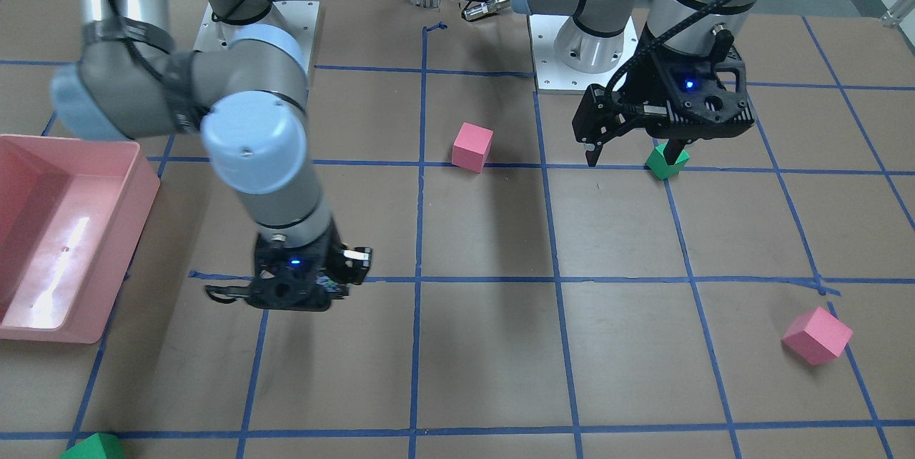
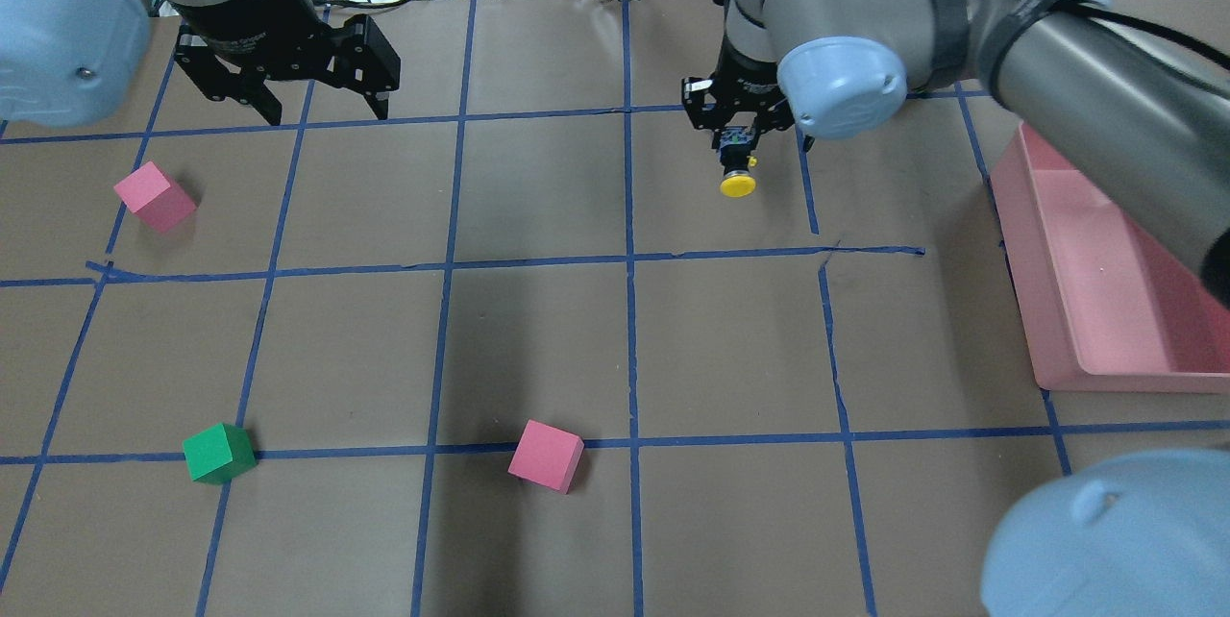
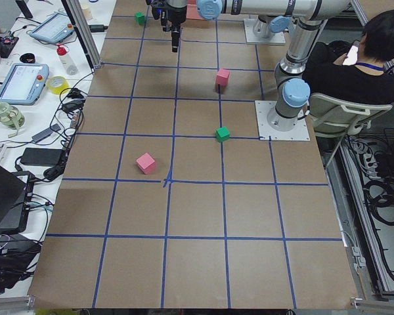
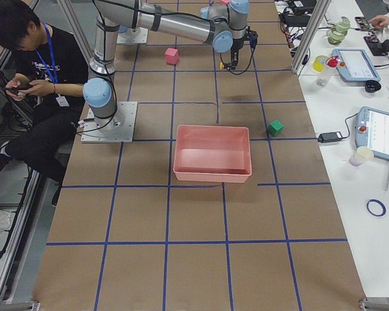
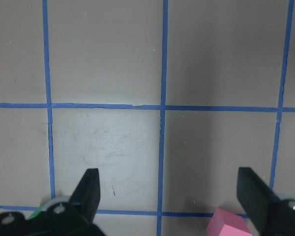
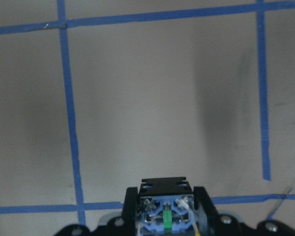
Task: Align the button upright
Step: 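Lift the switch out of the tray and carry it toward the table center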
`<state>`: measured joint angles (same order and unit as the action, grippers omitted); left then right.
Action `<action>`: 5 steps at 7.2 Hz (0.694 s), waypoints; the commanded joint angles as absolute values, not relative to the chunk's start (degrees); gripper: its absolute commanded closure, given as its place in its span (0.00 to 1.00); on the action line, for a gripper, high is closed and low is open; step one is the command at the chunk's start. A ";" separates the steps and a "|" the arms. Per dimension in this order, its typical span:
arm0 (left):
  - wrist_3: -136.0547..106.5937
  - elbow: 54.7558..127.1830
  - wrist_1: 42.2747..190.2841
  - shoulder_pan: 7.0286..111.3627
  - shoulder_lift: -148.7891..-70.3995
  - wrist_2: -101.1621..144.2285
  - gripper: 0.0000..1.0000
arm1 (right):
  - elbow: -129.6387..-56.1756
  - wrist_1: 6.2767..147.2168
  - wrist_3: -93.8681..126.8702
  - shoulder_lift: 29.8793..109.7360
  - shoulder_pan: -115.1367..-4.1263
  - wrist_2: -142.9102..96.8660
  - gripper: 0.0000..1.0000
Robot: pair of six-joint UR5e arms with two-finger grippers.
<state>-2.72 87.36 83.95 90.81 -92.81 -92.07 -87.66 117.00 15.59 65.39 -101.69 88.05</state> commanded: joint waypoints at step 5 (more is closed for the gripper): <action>-2.64 87.36 84.02 90.88 -92.81 -92.02 0.00 | -92.97 134.10 22.77 56.78 -112.76 88.15 1.00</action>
<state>-2.67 87.36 84.00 90.88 -92.81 -92.06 -91.11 131.04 23.04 57.64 -112.36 88.06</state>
